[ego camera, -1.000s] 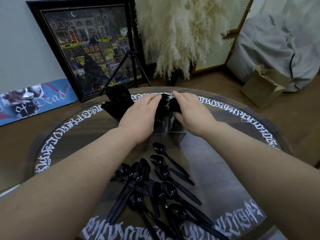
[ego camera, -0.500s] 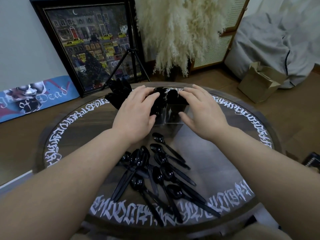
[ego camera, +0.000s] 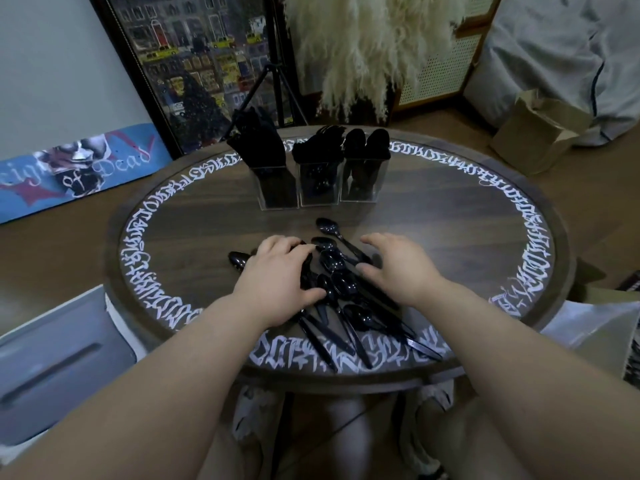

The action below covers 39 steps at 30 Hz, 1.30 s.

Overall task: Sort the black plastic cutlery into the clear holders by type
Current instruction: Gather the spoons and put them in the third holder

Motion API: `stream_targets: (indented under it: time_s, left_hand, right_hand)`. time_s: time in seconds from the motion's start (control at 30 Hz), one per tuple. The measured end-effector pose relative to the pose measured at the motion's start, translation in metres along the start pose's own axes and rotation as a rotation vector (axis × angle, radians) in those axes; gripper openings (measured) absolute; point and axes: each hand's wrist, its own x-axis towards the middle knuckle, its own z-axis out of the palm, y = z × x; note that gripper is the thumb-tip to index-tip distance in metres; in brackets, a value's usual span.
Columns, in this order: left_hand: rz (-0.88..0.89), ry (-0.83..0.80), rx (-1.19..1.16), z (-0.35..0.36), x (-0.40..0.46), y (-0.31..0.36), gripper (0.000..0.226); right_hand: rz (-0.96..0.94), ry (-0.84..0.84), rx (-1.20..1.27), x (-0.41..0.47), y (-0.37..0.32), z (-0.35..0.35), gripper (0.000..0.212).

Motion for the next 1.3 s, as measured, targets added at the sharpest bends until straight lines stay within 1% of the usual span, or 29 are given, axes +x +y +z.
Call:
stream_targets:
  time_s: [0.07,0.2,0.27,0.4,0.47,0.57,0.67,0.87,0.97,1.07,1.17,1.23,1.3]
  left_hand:
    - [0.011,0.007,0.013,0.003,0.005,0.004,0.071]
    - [-0.005,0.088,0.026,0.008,0.019,0.011,0.049]
    - [-0.023,0.085,0.036,0.012,0.026,0.011,0.044]
    - [-0.058,0.097,0.008,0.016,0.038,0.011,0.038]
    - [-0.055,0.1,-0.029,0.017,0.043,0.013,0.033]
    - [-0.06,0.09,-0.071,0.02,0.047,0.019,0.024]
    - [-0.085,0.113,-0.123,0.02,0.051,0.023,0.017]
    - [-0.187,0.18,-0.17,0.017,0.056,0.021,0.014]
    - [-0.194,0.22,-0.227,0.016,0.056,0.022,0.012]
    - [-0.213,0.289,-0.33,0.01,0.055,0.025,0.01]
    - [-0.26,0.338,-0.477,0.005,0.056,0.026,0.01]
    - [-0.284,0.348,-0.566,0.003,0.056,0.027,0.009]
    - [-0.308,0.357,-0.656,0.003,0.057,0.028,0.006]
  right_hand:
    - [0.005,0.003,0.009,0.006,-0.002,0.007,0.052]
    - [0.005,-0.022,-0.01,0.018,0.0,0.019,0.048]
    - [0.015,-0.023,-0.041,0.023,0.003,0.021,0.044]
    - [0.088,-0.049,-0.089,0.027,0.011,0.017,0.026]
    - [0.12,-0.063,-0.113,0.027,0.016,0.014,0.021]
    - [0.186,-0.087,-0.095,0.027,0.019,0.009,0.021]
    - [0.224,-0.106,-0.093,0.024,0.019,0.005,0.02]
    - [0.256,-0.126,-0.045,0.022,0.022,-0.002,0.02]
    - [0.281,-0.127,-0.039,0.021,0.024,-0.002,0.02]
    - [0.292,-0.043,0.035,0.021,0.027,-0.003,0.017]
    - [0.265,0.065,0.249,0.02,0.027,-0.006,0.008]
    - [0.21,0.091,0.346,0.019,0.022,-0.008,0.007]
    - [0.151,0.092,0.369,0.02,0.017,-0.005,0.008]
